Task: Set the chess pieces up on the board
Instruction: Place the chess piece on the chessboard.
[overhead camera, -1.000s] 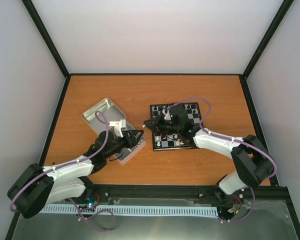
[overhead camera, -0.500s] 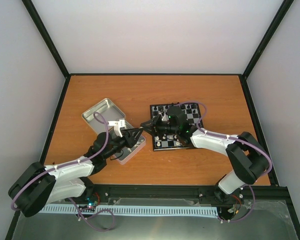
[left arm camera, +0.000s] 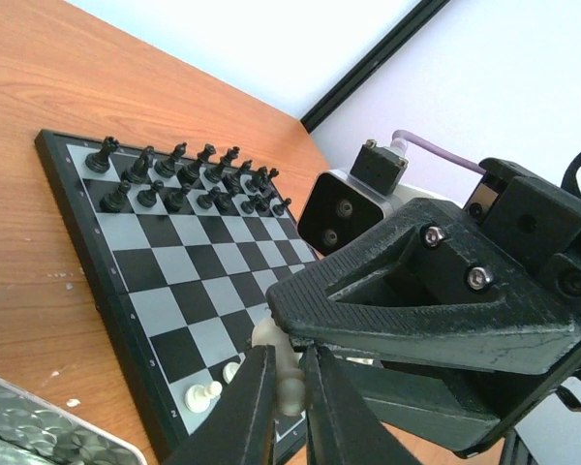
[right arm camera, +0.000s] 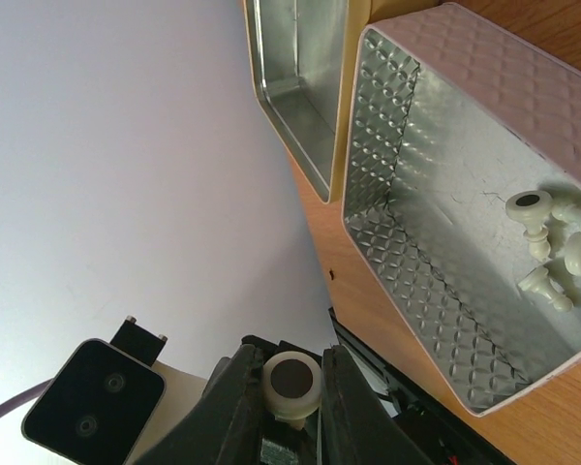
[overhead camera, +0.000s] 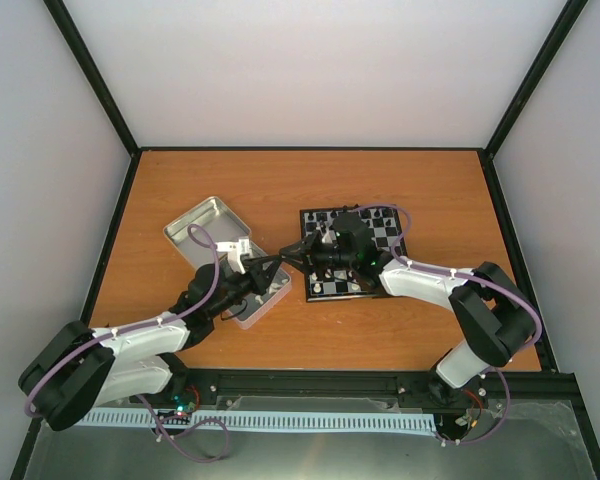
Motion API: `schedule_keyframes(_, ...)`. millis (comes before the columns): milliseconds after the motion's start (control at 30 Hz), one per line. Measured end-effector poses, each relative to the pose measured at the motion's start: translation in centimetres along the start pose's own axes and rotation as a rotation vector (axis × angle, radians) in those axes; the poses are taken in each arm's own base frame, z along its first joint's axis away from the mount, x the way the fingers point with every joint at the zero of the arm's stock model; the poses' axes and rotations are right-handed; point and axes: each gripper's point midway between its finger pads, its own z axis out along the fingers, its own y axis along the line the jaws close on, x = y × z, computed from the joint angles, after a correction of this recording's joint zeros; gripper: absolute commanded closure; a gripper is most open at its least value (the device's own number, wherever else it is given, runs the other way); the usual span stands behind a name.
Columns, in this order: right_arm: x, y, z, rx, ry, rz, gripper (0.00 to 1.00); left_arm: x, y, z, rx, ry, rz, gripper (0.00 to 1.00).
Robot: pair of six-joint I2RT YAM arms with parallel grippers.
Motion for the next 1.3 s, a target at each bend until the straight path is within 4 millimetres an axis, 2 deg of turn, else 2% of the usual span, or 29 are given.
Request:
schedule_keyframes(133,0.0,0.0,0.0,-0.001,-0.001,-0.001,0.85,-0.1,0.2,0.0,-0.013,-0.005,0.016,0.99)
schedule_keyframes(200,0.0,0.0,0.0,-0.001,0.0,-0.005,0.79,-0.2,0.2,-0.1,-0.019,-0.005,0.022,0.99)
schedule_keyframes(333,0.0,-0.1,0.1,0.015,-0.002,-0.028,0.51,-0.5,0.3,-0.3,-0.045,-0.002,0.041,0.99)
schedule_keyframes(367,0.0,-0.1,0.1,0.023,-0.005,-0.049,0.46,-0.6,0.3,-0.3,-0.054,0.001,0.047,0.99)
schedule_keyframes(533,-0.6,0.5,-0.3,0.055,-0.029,-0.127,0.37,-1.2,0.3,0.0,-0.122,0.049,0.079,0.99)
schedule_keyframes(633,-1.5,0.4,-1.5,0.086,-0.073,-0.179,0.35,-1.0,0.6,0.0,-0.171,0.106,0.091,0.99)
schedule_keyframes(833,-4.3,2.0,-7.0,0.133,-0.259,-0.344,0.34,0.6,1.5,-0.1,-0.273,0.279,0.11,0.99)
schedule_keyframes(1033,-6.0,2.6,-14.2,0.244,-0.511,-0.52,0.34,2.0,1.0,0.6,-0.296,0.451,0.138,0.99)
schedule_keyframes(1233,-7.5,1.6,-22.0,0.439,-0.786,-0.617,0.34,2.7,-1.2,3.9,-0.321,0.601,0.218,0.99)
schedule_keyframes(1300,-7.6,1.1,-23.7,0.484,-0.843,-0.625,0.34,3.0,-2.0,5.2,-0.336,0.637,0.253,0.99)
